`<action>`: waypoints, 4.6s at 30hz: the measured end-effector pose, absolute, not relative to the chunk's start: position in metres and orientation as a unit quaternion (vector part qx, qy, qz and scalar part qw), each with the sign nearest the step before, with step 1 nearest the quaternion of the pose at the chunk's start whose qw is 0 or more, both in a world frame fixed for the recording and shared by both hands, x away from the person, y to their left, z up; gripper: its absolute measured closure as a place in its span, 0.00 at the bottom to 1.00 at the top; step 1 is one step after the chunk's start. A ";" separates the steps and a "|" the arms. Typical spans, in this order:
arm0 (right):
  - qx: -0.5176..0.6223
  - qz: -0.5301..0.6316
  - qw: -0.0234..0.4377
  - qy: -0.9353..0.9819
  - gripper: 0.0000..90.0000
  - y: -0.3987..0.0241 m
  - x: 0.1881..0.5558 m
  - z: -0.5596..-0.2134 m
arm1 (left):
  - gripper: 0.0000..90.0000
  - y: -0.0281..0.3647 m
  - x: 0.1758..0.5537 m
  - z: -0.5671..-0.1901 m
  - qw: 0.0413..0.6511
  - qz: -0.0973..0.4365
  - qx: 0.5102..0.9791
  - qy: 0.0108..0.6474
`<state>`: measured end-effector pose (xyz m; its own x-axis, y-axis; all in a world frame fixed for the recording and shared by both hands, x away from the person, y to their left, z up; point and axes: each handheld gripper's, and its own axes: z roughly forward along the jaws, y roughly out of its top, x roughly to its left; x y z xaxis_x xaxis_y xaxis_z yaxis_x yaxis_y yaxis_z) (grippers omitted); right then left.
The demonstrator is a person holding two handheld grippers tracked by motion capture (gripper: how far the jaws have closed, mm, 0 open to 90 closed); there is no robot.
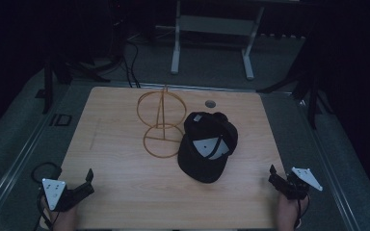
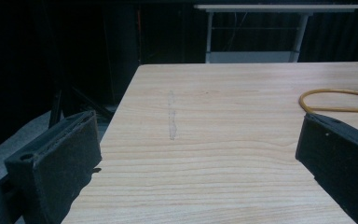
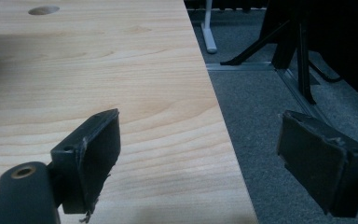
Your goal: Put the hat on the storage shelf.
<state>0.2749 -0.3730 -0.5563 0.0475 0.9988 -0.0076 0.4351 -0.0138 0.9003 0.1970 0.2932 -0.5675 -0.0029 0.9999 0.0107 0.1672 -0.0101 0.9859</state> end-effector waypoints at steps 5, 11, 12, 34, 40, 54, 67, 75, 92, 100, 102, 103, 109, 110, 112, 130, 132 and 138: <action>0.607 0.356 0.384 0.598 0.15 -0.370 0.277 -0.555 | 0.01 0.292 0.197 -0.567 0.450 0.458 0.546 0.538; 0.599 0.377 0.351 0.613 0.15 -0.364 0.278 -0.540 | 0.01 0.293 0.198 -0.567 0.452 0.454 0.544 0.541; 0.598 0.383 0.344 0.614 0.15 -0.362 0.278 -0.537 | 0.01 0.293 0.198 -0.567 0.453 0.453 0.545 0.541; 0.497 0.457 0.298 0.675 0.14 -0.302 0.297 -0.444 | 0.02 0.289 0.196 -0.562 0.440 0.449 0.536 0.564; 0.466 0.465 0.302 0.690 0.13 -0.276 0.310 -0.428 | 0.02 0.284 0.194 -0.556 0.449 0.426 0.554 0.557; 0.452 0.393 0.285 0.748 0.25 -0.219 0.354 -0.445 | 0.02 0.271 0.192 -0.550 0.455 0.415 0.572 0.542; 0.514 0.339 0.286 0.734 0.74 -0.204 0.375 -0.466 | 0.02 0.270 0.192 -0.548 0.467 0.397 0.574 0.543; 0.522 0.345 0.288 0.725 0.98 -0.206 0.373 -0.470 | 0.02 0.268 0.193 -0.549 0.467 0.394 0.577 0.542; 0.509 0.438 0.284 0.685 0.98 -0.218 0.348 -0.425 | 0.02 0.248 0.196 -0.543 0.489 0.356 0.608 0.514; 0.494 0.458 0.296 0.677 0.98 -0.226 0.333 -0.407 | 0.02 0.210 0.202 -0.525 0.515 0.311 0.652 0.461; 0.493 0.462 0.297 0.675 0.98 -0.228 0.330 -0.404 | 0.02 0.199 0.206 -0.521 0.523 0.294 0.664 0.446; 0.491 0.464 0.296 0.675 0.98 -0.229 0.329 -0.403 | 0.02 0.193 0.208 -0.520 0.526 0.285 0.670 0.439; 0.481 0.476 0.294 0.675 0.98 -0.232 0.318 -0.398 | 0.02 0.163 0.222 -0.508 0.533 0.247 0.703 0.401; 0.478 0.478 0.293 0.676 0.98 -0.232 0.316 -0.398 | 0.02 0.159 0.224 -0.505 0.532 0.247 0.707 0.395; 0.471 0.479 0.294 0.680 0.98 -0.231 0.310 -0.397 | 0.06 0.151 0.228 -0.499 0.535 0.245 0.712 0.384; 0.432 0.508 0.279 0.691 0.98 -0.220 0.280 -0.389 | 0.14 0.086 0.267 -0.471 0.532 0.198 0.758 0.322; 0.426 0.511 0.277 0.693 0.98 -0.219 0.277 -0.388 | 0.17 0.080 0.272 -0.470 0.531 0.195 0.759 0.322; 0.408 0.520 0.272 0.699 0.98 -0.215 0.270 -0.383 | 0.19 0.068 0.287 -0.470 0.532 0.181 0.756 0.334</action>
